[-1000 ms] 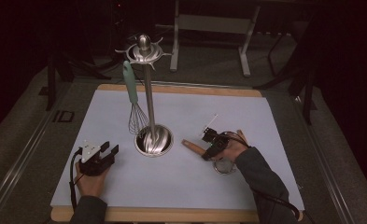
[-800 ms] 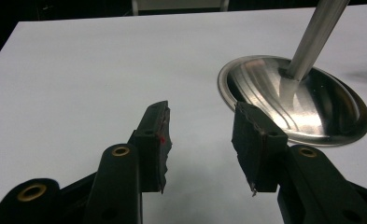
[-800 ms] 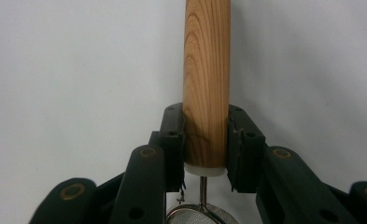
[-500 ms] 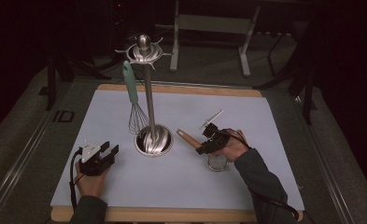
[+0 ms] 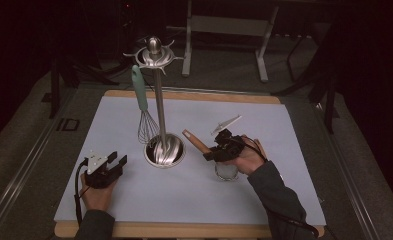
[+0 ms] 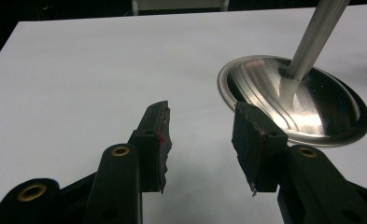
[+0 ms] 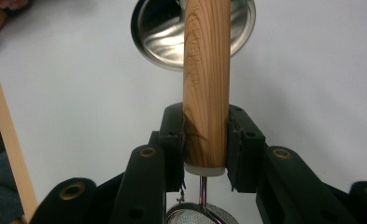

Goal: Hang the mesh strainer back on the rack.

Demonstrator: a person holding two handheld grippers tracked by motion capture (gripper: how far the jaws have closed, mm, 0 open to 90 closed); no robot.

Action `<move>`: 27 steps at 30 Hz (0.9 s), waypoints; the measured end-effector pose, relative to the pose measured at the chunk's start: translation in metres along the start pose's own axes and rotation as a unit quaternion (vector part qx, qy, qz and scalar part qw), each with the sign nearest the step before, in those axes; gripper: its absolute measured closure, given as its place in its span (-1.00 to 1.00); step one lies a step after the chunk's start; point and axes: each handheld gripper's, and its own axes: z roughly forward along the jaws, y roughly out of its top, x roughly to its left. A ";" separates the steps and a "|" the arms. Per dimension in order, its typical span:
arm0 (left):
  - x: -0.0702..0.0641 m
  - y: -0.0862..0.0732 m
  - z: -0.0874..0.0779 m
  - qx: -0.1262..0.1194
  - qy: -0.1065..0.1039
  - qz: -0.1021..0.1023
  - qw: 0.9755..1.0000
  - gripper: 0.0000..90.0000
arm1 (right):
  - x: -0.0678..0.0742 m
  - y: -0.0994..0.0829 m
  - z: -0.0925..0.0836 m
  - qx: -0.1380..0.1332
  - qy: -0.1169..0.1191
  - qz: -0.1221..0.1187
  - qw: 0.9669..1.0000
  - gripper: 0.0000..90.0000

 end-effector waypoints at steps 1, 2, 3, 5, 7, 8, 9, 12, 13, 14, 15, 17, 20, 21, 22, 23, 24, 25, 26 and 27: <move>0.000 0.000 0.000 0.000 0.000 0.000 1.000 0.26 | 0.000 0.000 0.000 0.000 0.000 0.000 1.000 0.58; 0.000 0.000 0.000 0.000 0.000 0.000 1.000 0.26 | 0.003 0.001 -0.002 -0.007 -0.001 -0.004 1.000 0.58; 0.000 0.000 0.000 0.000 0.000 0.000 1.000 0.26 | 0.003 0.001 -0.002 -0.007 -0.001 -0.004 1.000 0.58; 0.000 0.000 0.000 0.000 0.001 0.000 1.000 0.26 | 0.008 0.003 -0.006 -0.018 -0.002 -0.008 1.000 0.58; 0.000 0.000 0.000 -0.001 0.000 -0.001 1.000 0.26 | 0.009 0.004 -0.007 -0.020 -0.001 -0.009 1.000 0.58; 0.000 0.000 0.000 -0.001 0.000 -0.001 1.000 0.26 | 0.012 0.005 -0.008 -0.026 0.000 -0.009 1.000 0.58; 0.000 0.000 0.000 -0.001 0.000 -0.001 1.000 0.26 | 0.013 0.006 -0.009 -0.028 -0.001 -0.010 1.000 0.58; 0.000 0.000 0.000 -0.001 0.000 -0.001 1.000 0.26 | 0.019 0.009 -0.013 -0.036 -0.002 -0.011 0.999 0.58; 0.000 0.000 0.000 0.000 0.000 0.000 1.000 0.26 | 0.019 0.009 -0.013 -0.036 -0.002 -0.011 0.999 0.58; 0.000 0.000 0.000 0.000 0.000 0.000 1.000 0.26 | 0.025 0.012 -0.017 -0.043 -0.002 -0.019 0.999 0.58; 0.000 0.000 0.000 0.000 0.000 0.000 1.000 0.26 | 0.027 0.013 -0.018 -0.046 -0.003 -0.022 0.999 0.58; 0.000 0.000 0.000 0.000 0.000 0.000 1.000 0.26 | 0.029 0.014 -0.020 -0.049 -0.005 -0.026 0.998 0.58; 0.000 0.000 0.000 0.000 -0.001 0.000 1.000 0.26 | 0.037 0.019 -0.026 -0.059 -0.006 -0.035 0.998 0.58; 0.000 0.000 0.000 0.000 -0.001 0.000 1.000 0.26 | 0.037 0.019 -0.026 -0.059 -0.006 -0.035 0.998 0.58; 0.000 0.000 0.000 0.000 -0.001 -0.001 1.000 0.26 | 0.040 0.021 -0.028 -0.062 -0.007 -0.038 0.997 0.58; 0.000 0.000 0.000 0.000 -0.001 -0.001 1.000 0.26 | 0.040 0.021 -0.028 -0.062 -0.007 -0.038 0.997 0.58; 0.000 0.000 0.000 0.000 -0.001 -0.001 1.000 0.26 | 0.041 0.021 -0.029 -0.063 -0.007 -0.040 0.997 0.58; 0.000 0.000 0.000 0.000 -0.001 -0.001 1.000 0.26 | 0.042 0.022 -0.030 -0.066 -0.008 -0.041 0.997 0.58; 0.000 0.000 0.000 0.000 0.000 -0.001 1.000 0.26 | 0.043 0.023 -0.031 -0.071 -0.010 -0.040 0.997 0.58; 0.000 0.000 0.000 0.000 0.000 -0.001 1.000 0.26 | 0.043 0.023 -0.031 -0.071 -0.010 -0.040 0.997 0.58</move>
